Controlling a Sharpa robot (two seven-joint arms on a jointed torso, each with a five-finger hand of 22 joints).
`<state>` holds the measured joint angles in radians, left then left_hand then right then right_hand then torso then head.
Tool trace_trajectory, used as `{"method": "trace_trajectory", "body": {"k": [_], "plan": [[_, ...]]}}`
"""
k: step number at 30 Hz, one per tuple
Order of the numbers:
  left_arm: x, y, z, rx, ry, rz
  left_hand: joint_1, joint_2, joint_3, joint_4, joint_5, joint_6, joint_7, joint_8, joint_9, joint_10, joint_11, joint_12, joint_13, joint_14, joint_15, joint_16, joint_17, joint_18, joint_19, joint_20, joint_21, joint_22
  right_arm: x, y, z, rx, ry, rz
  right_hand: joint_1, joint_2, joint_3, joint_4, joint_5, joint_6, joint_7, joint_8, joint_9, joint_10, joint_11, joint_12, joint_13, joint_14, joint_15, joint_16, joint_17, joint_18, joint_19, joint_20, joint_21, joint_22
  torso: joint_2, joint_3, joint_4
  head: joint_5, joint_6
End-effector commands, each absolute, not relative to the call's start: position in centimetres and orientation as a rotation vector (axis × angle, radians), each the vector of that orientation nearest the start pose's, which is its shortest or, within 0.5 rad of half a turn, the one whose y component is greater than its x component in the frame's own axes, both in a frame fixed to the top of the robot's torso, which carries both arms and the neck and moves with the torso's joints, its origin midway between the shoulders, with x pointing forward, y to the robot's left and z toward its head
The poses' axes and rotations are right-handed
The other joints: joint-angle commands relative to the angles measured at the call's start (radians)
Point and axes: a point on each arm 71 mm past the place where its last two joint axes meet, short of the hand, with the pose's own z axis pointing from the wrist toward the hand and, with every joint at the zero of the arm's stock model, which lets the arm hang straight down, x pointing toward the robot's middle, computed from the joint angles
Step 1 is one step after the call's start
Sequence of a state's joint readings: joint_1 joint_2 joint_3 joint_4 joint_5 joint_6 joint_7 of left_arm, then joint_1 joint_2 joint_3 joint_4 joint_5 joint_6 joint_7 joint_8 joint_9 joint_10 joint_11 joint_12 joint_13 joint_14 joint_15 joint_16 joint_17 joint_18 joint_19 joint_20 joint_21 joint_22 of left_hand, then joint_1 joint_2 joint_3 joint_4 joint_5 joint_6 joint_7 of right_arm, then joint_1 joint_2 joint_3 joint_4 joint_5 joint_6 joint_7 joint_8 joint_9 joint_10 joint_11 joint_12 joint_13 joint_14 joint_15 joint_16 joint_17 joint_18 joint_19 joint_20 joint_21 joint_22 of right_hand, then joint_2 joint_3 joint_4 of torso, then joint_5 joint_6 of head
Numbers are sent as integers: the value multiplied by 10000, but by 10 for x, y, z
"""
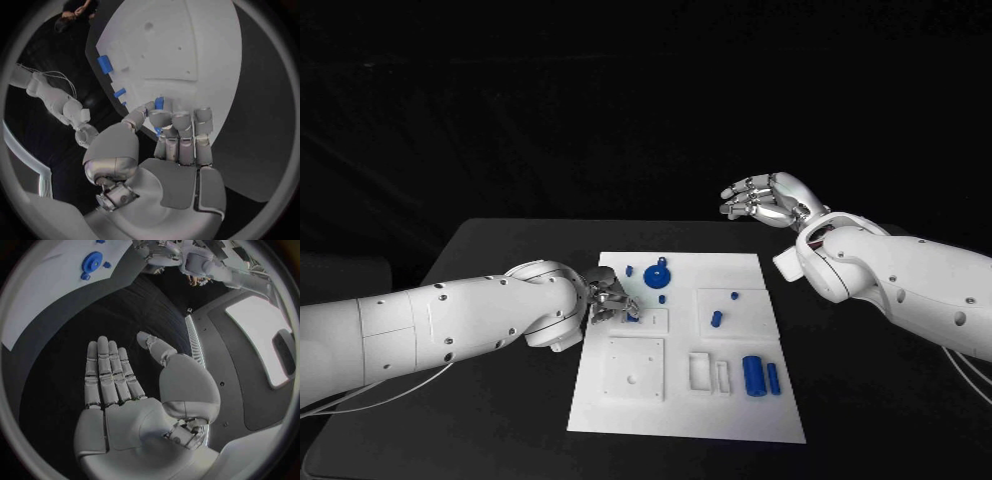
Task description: Assemble the parts on the task board
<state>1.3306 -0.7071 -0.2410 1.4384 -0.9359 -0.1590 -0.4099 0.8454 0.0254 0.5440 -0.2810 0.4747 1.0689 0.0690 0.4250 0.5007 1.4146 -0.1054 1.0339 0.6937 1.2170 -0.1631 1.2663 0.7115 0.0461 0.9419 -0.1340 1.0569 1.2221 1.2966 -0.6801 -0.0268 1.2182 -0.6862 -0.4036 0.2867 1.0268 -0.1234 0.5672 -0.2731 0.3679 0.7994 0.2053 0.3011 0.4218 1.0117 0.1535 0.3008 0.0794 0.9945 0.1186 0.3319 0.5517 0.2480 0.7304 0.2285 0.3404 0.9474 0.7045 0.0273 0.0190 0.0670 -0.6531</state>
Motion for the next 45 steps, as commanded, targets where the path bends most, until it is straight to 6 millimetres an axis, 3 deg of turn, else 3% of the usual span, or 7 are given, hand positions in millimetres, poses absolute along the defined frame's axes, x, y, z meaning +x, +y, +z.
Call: {"method": "trace_trajectory", "body": {"k": [1,11,16,42,45], "plan": [[495,176,-225,-2837,21612,-5488,-31,148,27,16,50,1530,-907,25,2279,-268,-267,52,22,163,-276,47,8,61,90,-1249,38,18,556,-208,-133,4092,14188,11208,16,89,-74,-9,-12,13,2,58,-12,68,-2,-66,-17,68,14,-53,-11,137,29,26,-71,-14,-4,-2,2,-4,10],[499,169,-226,-2681,21692,-5510,-119,195,28,53,-30,1526,-903,3,2321,-279,-263,47,40,143,-274,53,-7,58,82,-1252,33,28,556,-207,-133,4098,14238,11220,5,87,-89,-6,-14,6,5,55,-22,86,3,-113,-37,63,20,-71,-23,137,20,30,-86,-18,1,-1,2,4,13],[499,166,-227,-2473,21874,-5475,-139,225,60,32,105,1532,-907,-9,2356,-278,-266,50,55,137,-277,68,-14,59,74,-1257,32,40,556,-207,-134,4110,14292,11214,-8,89,-100,1,-7,4,7,54,-28,98,5,-140,-47,61,23,-81,-30,138,15,33,-94,-19,-2,-2,2,-4,6],[504,168,-228,-2256,21964,-5178,-182,243,56,41,100,1535,-904,-18,2379,-276,-262,50,63,131,-277,75,-20,56,74,-1257,34,49,556,-204,-134,4096,14355,11263,-59,85,-150,18,24,-2,11,51,-48,130,15,-237,-78,54,38,-115,-52,137,-6,44,-121,-19,-6,-12,14,-44,-64],[505,169,-228,-2259,21940,-5144,-191,248,79,20,214,1553,-909,-22,2407,-268,-266,55,73,136,-280,96,-23,59,78,-1264,39,60,556,-204,-134,4096,14363,11264,-66,86,-157,20,32,-3,11,51,-51,136,16,-249,-81,55,39,-118,-54,137,-8,45,-124,-19,-1,-11,18,-46,-68]]}}
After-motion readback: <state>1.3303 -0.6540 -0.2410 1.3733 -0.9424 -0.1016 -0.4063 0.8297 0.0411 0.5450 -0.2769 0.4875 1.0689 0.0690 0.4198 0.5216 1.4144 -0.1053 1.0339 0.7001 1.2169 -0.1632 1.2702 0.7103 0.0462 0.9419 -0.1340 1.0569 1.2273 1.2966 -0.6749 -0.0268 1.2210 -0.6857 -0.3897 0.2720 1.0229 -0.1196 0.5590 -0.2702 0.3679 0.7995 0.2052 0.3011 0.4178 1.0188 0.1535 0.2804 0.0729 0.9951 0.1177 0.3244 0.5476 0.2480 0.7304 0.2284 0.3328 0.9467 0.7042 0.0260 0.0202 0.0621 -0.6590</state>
